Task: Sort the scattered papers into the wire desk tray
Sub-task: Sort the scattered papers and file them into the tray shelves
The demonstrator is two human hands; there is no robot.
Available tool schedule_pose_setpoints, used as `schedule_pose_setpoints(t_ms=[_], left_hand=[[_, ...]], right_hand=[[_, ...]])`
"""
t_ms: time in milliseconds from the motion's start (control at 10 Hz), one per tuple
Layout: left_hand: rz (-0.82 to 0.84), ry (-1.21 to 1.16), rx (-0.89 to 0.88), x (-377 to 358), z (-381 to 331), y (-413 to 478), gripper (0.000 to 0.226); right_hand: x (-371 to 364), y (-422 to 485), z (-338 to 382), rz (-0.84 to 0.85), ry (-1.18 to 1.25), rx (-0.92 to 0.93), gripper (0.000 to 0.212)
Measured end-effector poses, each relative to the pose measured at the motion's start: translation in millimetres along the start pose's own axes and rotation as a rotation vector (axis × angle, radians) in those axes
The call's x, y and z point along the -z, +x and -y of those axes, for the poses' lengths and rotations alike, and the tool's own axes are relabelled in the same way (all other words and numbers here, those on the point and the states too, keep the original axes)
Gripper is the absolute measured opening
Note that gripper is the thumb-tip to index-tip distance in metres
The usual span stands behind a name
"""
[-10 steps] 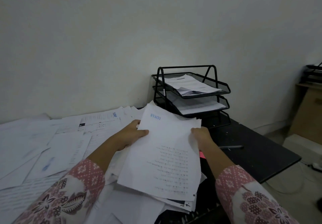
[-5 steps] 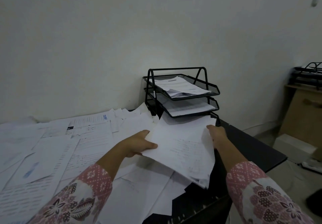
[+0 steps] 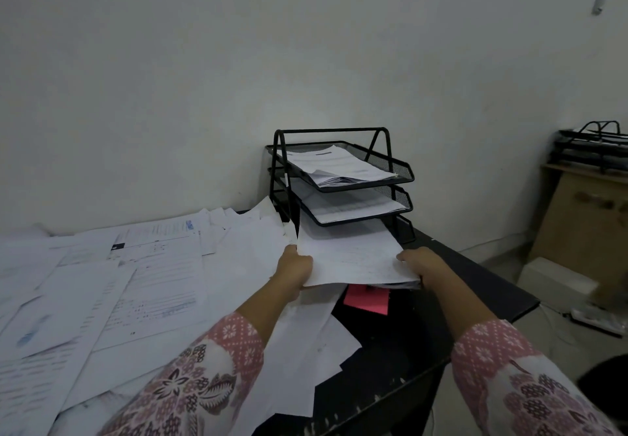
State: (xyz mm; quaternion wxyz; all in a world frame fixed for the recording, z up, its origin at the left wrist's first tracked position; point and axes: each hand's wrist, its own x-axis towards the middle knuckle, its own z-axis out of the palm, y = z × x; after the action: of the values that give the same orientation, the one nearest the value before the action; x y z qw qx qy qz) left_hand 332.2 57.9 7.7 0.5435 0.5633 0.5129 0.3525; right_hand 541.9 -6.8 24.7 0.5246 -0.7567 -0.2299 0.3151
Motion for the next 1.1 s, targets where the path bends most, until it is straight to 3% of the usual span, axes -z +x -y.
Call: schedule_pose_setpoints(t_ms=[100,200,300,400,500,700,800,900,1100], left_hand=[[0.091,-0.061,0.099,-5.6,3.0,4.7,0.055],[0.223,0.036,0.186,-6.1,-11.2,-7.4,0.062],[0.235,0.003,0.154,-6.8,-15.9,-2.8,0.054],[0.172,-0.084,0.132,-11.3,-18.8,-1.9,0.042],[0.135,-0.15,0.104,-19.4,-20.8,-1.2,0.038],[0.102,-0.272,0.065,-28.5,-23.1,-0.5,0.024],[0.111,-0.206,0.037,-29.8,-20.9,3.8,0.042],[0.085,-0.178,-0.016,-29.0,-17.5,8.2,0.069],[0.021,-0.122,-0.131,-31.1,-9.5,14.7,0.053]], right_hand=[[3.4,6.3,1.2,-0.015,0.008,0.053,0.032],[7.2,11.0,0.4,-0.006,-0.129,0.118,0.034],[10.5,14.0,1.3,0.014,-0.037,0.11,0.038],[12.4,13.2,0.2,0.05,0.026,0.044,0.044],[13.9,13.0,-1.3,0.143,0.113,-0.065,0.013],[9.1,26.6,-8.0,0.102,0.359,-0.067,0.016],[3.9,29.1,-6.1,0.045,0.503,-0.049,0.012],[-0.8,34.4,-2.7,0.015,0.556,-0.037,0.024],[-9.8,48.5,4.5,0.004,0.442,0.04,0.036]])
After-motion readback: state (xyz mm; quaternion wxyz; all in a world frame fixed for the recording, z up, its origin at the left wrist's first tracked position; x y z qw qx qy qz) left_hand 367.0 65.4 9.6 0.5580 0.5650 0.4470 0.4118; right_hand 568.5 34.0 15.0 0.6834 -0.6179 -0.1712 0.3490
